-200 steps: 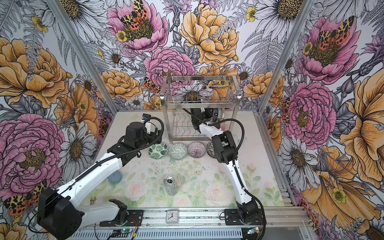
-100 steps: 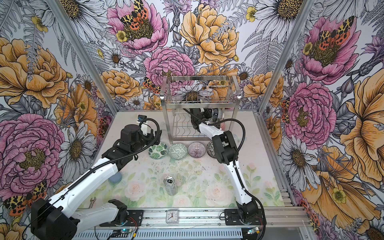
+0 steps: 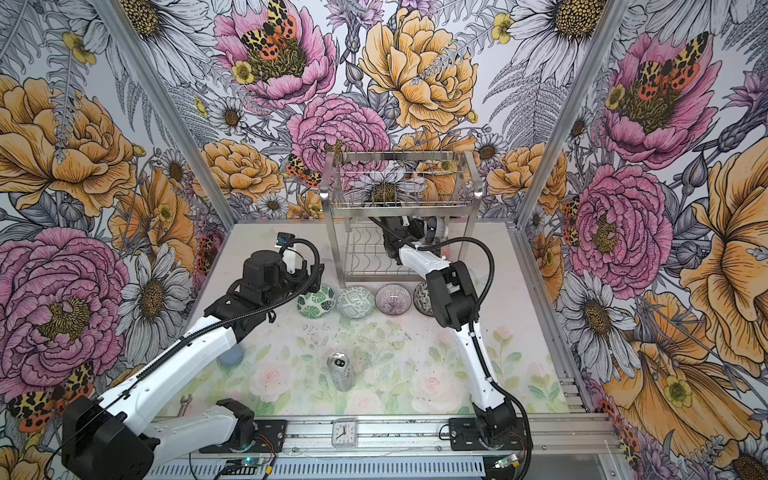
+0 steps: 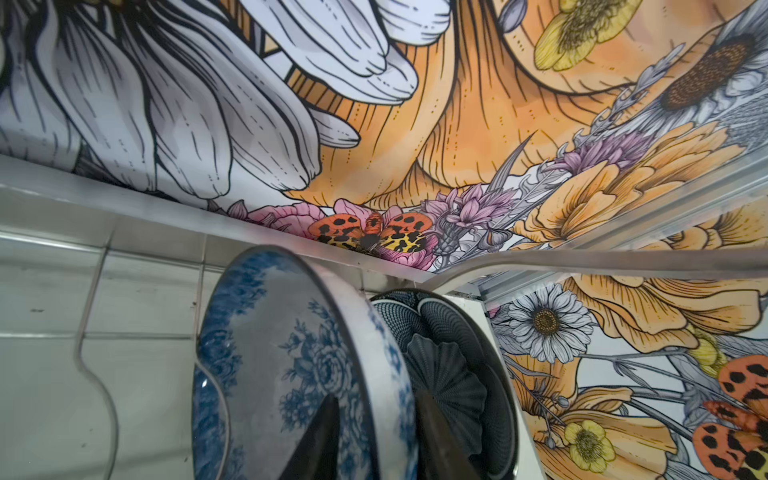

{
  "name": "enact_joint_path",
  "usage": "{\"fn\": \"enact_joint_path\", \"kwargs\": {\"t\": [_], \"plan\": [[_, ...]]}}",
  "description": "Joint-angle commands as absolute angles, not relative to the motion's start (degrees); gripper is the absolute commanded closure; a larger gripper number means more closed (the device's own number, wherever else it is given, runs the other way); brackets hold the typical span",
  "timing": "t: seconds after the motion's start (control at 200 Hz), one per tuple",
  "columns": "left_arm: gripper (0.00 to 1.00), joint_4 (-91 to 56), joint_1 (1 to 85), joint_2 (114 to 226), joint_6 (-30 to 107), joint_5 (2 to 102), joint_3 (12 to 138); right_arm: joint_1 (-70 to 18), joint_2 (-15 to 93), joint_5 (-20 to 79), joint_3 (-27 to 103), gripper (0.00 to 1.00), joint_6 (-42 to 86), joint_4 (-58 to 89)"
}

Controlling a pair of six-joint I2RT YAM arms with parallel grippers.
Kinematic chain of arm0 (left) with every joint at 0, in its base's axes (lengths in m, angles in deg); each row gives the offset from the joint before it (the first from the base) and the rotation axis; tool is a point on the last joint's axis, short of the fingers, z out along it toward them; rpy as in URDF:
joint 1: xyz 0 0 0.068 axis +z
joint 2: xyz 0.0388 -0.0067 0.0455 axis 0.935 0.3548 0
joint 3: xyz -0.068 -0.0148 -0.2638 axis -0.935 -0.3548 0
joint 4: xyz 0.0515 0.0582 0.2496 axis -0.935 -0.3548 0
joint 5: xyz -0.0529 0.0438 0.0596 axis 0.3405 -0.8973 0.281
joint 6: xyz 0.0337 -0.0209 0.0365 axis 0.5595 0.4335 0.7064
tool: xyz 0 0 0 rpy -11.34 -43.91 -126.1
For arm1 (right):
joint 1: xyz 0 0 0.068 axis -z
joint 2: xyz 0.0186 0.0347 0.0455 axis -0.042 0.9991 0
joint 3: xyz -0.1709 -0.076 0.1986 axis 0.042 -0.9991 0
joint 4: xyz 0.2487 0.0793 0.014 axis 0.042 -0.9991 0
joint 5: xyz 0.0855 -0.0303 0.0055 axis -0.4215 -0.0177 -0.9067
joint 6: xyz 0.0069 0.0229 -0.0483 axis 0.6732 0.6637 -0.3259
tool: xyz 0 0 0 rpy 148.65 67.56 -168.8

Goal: Load the bowls into the dish rack
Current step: 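Lower the blue floral bowl upright into the rack beside the dark bowl, then open the right gripper and draw it back from the rack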

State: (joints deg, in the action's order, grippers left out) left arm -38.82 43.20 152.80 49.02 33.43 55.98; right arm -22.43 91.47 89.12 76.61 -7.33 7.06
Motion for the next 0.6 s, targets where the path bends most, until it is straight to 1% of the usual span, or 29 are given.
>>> {"fn": "enact_joint_path", "kwargs": {"t": [0.0,0.08,0.135,0.3,0.465,0.595], "plan": [[0.01,-39.16,42.69,153.08,48.74,34.52,55.07,-22.98,86.85,85.91,74.73,0.56,-6.04,6.44],[0.01,-39.72,42.73,153.57,49.15,34.42,55.7,-22.97,85.04,84.24,73.05,0.4,-6.16,6.31],[0.01,-39.87,42.68,153.66,49.34,34.44,56.14,-23.15,83.04,82.47,71.06,0.31,-5.78,6.32],[0.01,-39.57,42.1,153.31,49.35,34.7,56.34,-23.43,75.93,77.45,63.16,0.11,-4.57,6.45],[0.01,-39.55,41.33,154.68,50.23,34.47,56.86,-23.75,68.69,75.01,54.44,0.0,-3.25,6.83],[0.01,-39.78,38.94,155.92,51.82,32.41,58.1,-24.61,63.23,73.59,47.86,0.0,-2.25,7.49]]}}
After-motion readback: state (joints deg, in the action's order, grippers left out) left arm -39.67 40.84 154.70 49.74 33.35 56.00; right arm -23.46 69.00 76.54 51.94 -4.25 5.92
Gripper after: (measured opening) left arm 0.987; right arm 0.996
